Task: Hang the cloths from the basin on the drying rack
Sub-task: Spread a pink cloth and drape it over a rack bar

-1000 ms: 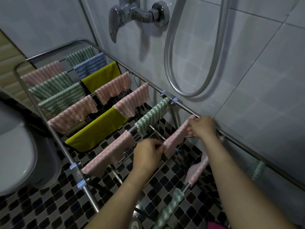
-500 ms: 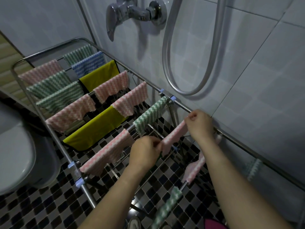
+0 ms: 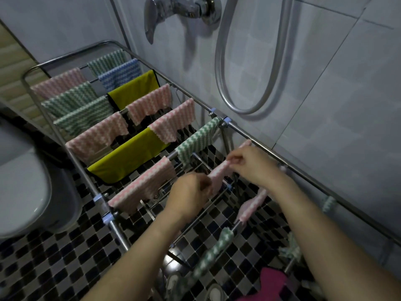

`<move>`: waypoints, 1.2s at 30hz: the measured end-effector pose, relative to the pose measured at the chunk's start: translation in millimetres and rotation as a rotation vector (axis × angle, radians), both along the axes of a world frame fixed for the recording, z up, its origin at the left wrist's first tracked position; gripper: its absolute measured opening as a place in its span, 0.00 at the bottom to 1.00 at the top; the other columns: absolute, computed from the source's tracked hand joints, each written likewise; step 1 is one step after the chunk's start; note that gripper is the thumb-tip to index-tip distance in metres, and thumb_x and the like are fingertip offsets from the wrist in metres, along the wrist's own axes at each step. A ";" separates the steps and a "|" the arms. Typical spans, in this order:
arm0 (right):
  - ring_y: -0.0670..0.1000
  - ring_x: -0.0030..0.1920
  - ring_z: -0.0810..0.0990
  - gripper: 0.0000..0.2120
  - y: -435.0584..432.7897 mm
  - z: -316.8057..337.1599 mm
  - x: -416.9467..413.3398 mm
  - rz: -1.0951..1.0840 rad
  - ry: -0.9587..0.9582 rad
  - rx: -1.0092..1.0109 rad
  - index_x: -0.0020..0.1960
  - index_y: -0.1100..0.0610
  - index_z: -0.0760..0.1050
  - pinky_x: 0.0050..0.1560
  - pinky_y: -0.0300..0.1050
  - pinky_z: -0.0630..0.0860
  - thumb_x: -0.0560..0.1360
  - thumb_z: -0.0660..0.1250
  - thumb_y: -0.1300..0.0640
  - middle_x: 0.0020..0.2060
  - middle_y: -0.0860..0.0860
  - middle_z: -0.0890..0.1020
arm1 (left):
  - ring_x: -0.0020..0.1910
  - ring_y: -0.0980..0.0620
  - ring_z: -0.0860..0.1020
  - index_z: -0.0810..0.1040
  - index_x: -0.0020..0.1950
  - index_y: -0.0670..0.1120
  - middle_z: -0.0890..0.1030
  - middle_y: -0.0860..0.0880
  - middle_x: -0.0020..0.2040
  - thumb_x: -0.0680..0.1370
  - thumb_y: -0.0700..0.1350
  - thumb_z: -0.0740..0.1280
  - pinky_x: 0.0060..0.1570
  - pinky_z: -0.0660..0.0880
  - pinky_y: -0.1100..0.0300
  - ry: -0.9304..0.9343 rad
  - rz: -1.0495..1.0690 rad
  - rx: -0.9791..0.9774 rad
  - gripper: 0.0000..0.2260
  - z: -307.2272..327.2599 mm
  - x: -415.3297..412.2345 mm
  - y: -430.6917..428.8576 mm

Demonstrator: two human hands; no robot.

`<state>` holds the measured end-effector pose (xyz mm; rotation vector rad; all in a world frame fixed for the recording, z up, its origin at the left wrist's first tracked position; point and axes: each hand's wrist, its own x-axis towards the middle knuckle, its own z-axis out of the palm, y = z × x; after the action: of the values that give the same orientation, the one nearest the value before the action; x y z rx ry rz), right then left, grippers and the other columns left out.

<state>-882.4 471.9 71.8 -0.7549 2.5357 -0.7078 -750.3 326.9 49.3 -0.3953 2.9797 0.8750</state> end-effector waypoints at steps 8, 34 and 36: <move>0.37 0.38 0.77 0.09 7.6 24.3 68.9 0.543 -0.169 0.229 0.53 0.49 0.82 0.37 0.31 0.69 0.73 0.72 0.54 0.40 0.38 0.80 | 0.40 0.59 0.79 0.83 0.47 0.52 0.82 0.58 0.42 0.74 0.57 0.71 0.41 0.76 0.61 -0.362 -0.287 0.102 0.10 15.4 67.1 -4.7; 0.54 0.59 0.72 0.17 23.2 -0.6 188.0 0.346 0.332 0.284 0.62 0.52 0.78 0.58 0.49 0.73 0.76 0.64 0.64 0.57 0.51 0.77 | 0.38 0.54 0.80 0.83 0.46 0.49 0.83 0.51 0.40 0.76 0.52 0.69 0.41 0.76 0.61 -0.191 0.010 0.040 0.07 -5.6 198.3 24.6; 0.55 0.60 0.74 0.15 24.7 -3.6 199.2 0.307 0.295 0.270 0.60 0.54 0.80 0.60 0.50 0.74 0.76 0.65 0.64 0.57 0.52 0.77 | 0.39 0.54 0.81 0.83 0.47 0.49 0.82 0.52 0.39 0.77 0.50 0.68 0.46 0.80 0.58 -0.179 0.045 0.077 0.06 -7.4 203.4 26.1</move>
<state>-683.2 496.6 68.2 -1.1853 2.6081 -0.1566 -546.9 353.0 41.9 -0.5114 2.7752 0.9032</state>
